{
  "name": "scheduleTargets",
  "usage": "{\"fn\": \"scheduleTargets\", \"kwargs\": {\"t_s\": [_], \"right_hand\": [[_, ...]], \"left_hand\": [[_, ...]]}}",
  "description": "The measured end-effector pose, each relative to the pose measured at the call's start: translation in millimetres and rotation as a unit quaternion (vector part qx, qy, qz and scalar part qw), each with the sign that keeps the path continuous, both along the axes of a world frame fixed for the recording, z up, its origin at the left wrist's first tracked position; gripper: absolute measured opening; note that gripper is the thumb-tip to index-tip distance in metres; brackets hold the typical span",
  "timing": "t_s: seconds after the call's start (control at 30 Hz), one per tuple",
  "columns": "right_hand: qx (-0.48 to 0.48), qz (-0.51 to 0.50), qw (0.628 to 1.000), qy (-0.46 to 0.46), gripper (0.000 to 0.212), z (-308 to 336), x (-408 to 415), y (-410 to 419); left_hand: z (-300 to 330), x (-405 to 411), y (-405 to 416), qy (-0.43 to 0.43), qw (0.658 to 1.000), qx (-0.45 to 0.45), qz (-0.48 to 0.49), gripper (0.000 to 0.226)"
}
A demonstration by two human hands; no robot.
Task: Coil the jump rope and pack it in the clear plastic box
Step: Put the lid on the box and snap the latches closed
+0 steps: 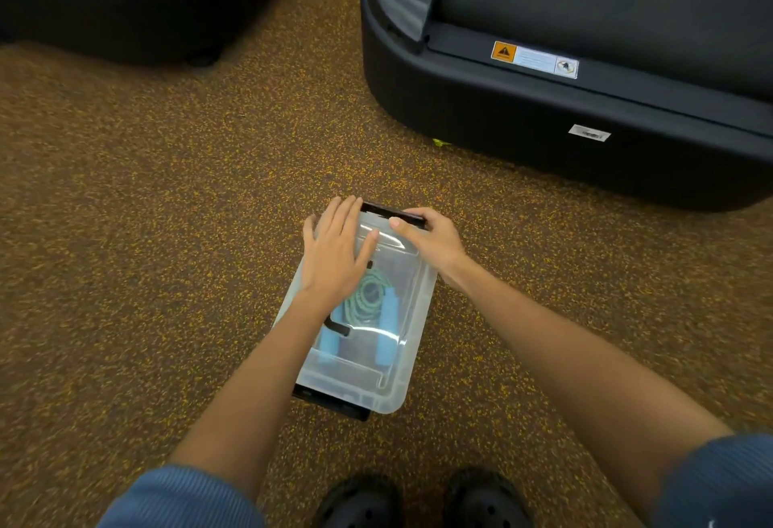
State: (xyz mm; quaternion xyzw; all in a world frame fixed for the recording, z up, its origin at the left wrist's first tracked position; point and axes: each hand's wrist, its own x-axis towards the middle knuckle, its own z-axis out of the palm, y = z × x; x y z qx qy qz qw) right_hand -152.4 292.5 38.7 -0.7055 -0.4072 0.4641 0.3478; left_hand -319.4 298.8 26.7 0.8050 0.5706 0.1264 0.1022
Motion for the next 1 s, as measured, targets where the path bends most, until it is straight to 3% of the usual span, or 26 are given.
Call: {"fn": "scheduleTargets", "kwargs": {"t_s": [0.1,0.23,0.73,1.0], "right_hand": [[0.054,0.015,0.997,-0.056,0.035,-2.5,-4.0,-4.4],[0.084,0.080,0.983,-0.141,0.048,-6.5,-2.0,-10.2],[0.134,0.037,0.968,-0.207,0.037,-8.7,-12.9,-13.2],[0.180,0.045,0.940,-0.287,0.031,-6.2,-16.1,-17.9]], "left_hand": [[1.0,0.9,-3.3,-0.002,1.000,0.000,0.001,0.066],[2.1,0.0,-4.2,-0.005,1.000,-0.006,0.000,0.070],[1.2,-0.4,0.3,-0.030,0.999,-0.021,-0.024,0.063],[-1.7,2.7,0.6,-0.019,1.000,0.012,-0.021,0.064]]}}
